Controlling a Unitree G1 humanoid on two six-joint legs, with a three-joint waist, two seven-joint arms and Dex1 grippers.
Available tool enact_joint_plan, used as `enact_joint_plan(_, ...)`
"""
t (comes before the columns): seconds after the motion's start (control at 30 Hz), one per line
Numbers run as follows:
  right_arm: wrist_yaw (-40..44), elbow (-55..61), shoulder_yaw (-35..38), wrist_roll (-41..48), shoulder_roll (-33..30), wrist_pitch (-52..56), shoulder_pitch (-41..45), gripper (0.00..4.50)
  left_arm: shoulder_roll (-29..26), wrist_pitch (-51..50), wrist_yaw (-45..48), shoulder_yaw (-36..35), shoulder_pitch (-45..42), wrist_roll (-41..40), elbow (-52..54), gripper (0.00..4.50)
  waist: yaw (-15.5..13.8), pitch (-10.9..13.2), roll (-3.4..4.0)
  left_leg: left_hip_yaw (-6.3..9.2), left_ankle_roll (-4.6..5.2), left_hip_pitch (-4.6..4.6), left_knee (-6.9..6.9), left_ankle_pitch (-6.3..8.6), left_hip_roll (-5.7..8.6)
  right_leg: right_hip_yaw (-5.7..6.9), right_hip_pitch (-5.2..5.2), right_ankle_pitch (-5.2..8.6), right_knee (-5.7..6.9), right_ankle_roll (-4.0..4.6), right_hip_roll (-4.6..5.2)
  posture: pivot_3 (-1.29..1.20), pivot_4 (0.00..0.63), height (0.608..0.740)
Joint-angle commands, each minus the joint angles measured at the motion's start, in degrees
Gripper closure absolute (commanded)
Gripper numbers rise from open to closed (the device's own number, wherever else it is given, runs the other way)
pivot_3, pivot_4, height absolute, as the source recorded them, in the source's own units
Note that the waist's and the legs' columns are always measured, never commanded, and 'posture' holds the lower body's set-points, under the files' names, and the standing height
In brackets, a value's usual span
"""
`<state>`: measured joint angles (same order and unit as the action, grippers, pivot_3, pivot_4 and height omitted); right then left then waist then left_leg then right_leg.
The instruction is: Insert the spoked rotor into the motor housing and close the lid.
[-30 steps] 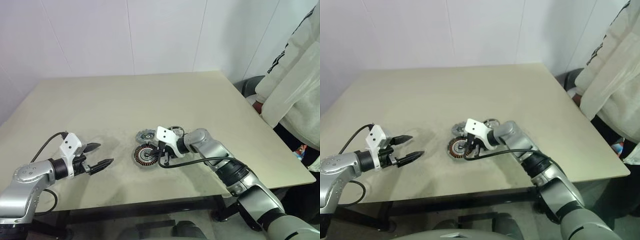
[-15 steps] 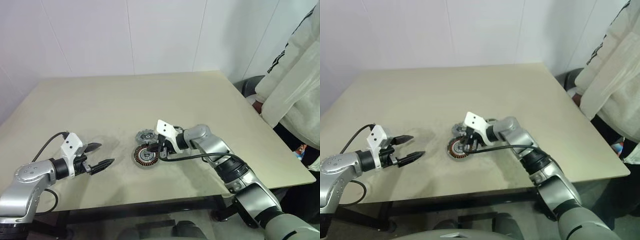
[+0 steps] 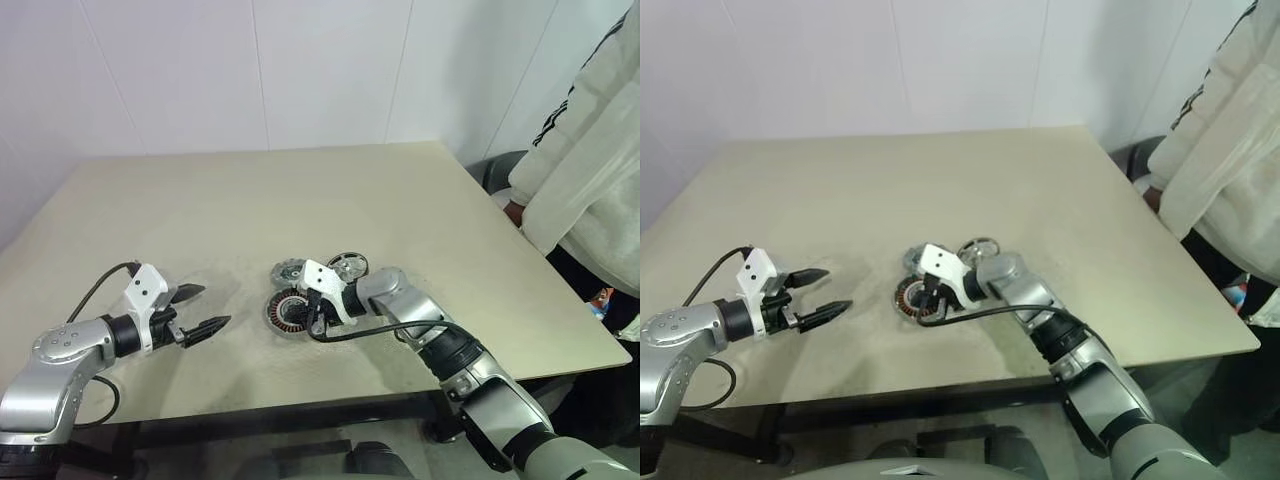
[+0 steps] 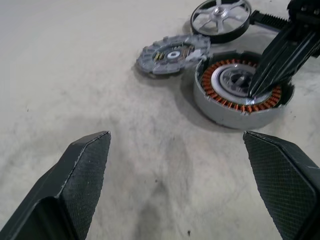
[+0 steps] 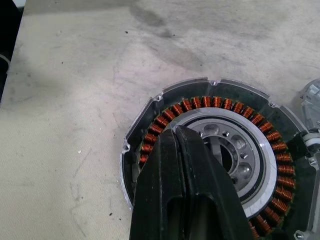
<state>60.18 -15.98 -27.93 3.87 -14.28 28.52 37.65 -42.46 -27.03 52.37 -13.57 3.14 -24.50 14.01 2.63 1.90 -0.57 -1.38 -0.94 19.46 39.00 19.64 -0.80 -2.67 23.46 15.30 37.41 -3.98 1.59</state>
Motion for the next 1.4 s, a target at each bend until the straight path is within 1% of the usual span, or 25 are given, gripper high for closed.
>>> enact_joint_plan(0.03,-0.01,1.26,3.13,2.74,0.93,3.34,1.04,4.46,-0.26,0.82,-0.03,-0.74,-0.47,-0.71,0.82,0.00,-0.03,0.01,0.00,0.00,0.00,0.00,0.00,0.00,0.00,0.00,0.00,0.00,0.01,0.00,0.00,0.00,0.000,0.740)
enact_joint_plan(0.17,-0.62,1.92,6.36,4.83,1.15,5.13,3.14,4.46,-0.18,0.88,-0.04,-0.45,-0.85,-0.65,0.60,0.00,-0.07,0.03,0.01,0.00,0.00,0.06,0.00,0.00,0.00,0.00,0.06,0.00,0.01,0.00,0.01,0.00,0.000,0.740)
enact_joint_plan(0.37,-1.15,0.94,7.29,4.80,1.08,4.68,4.66,4.46,-0.06,0.96,-0.05,-0.27,-0.96,-0.68,0.57,0.00,-0.03,0.03,0.02,0.00,-0.01,0.13,-0.07,0.00,0.01,0.01,0.13,0.00,-0.04,0.00,0.02,0.00,0.000,0.740)
enact_joint_plan(0.47,-1.01,0.32,6.76,4.24,0.81,4.10,4.61,4.46,-0.01,0.98,-0.18,-0.27,-0.88,-0.75,0.64,0.00,-0.04,0.04,0.02,0.00,0.00,0.15,-0.08,0.00,0.01,0.01,0.14,0.00,-0.06,0.00,0.02,0.00,0.000,0.740)
enact_joint_plan(0.77,1.58,-0.84,0.08,-0.36,-2.03,0.26,0.49,4.46,0.39,0.96,-0.54,-0.22,-0.49,-0.76,1.09,0.00,-0.05,0.04,0.02,0.00,0.00,0.17,-0.08,0.00,0.01,0.01,0.16,0.00,-0.08,0.00,0.03,0.00,0.000,0.740)
enact_joint_plan(0.83,1.51,-1.17,-0.05,-0.68,-2.05,-0.19,0.00,4.46,0.39,0.95,-0.58,-0.25,-0.44,-0.77,1.15,0.00,-0.05,0.04,0.04,-0.01,0.00,0.17,-0.08,0.00,0.01,0.00,0.15,0.00,-0.08,0.00,0.04,0.00,0.000,0.740)
enact_joint_plan(1.03,0.45,-0.81,3.38,1.72,-0.48,1.20,1.64,4.46,0.25,0.97,-0.56,-0.14,-0.65,-0.72,0.89,0.00,-0.04,0.04,0.04,0.00,0.00,0.10,-0.08,0.00,0.00,0.01,0.10,0.00,-0.06,0.00,0.01,0.00,0.000,0.740)
enact_joint_plan(1.2,-0.05,0.32,8.53,5.76,0.48,3.85,3.90,4.46,0.26,1.00,-0.64,-0.12,-0.78,-0.66,0.81,0.00,-0.06,0.06,0.05,0.00,0.00,0.18,-0.08,0.00,0.00,0.01,0.16,0.00,-0.08,0.00,0.03,0.00,0.000,0.740)
enact_joint_plan(1.4,0.20,1.18,11.71,7.13,-2.36,5.21,5.17,4.46,-0.09,0.93,-0.15,-0.44,-0.44,-0.89,0.59,0.00,-0.11,0.05,0.05,0.01,-0.01,0.29,-0.09,0.00,0.00,0.02,0.26,0.00,-0.09,0.01,0.04,0.00,0.000,0.740)
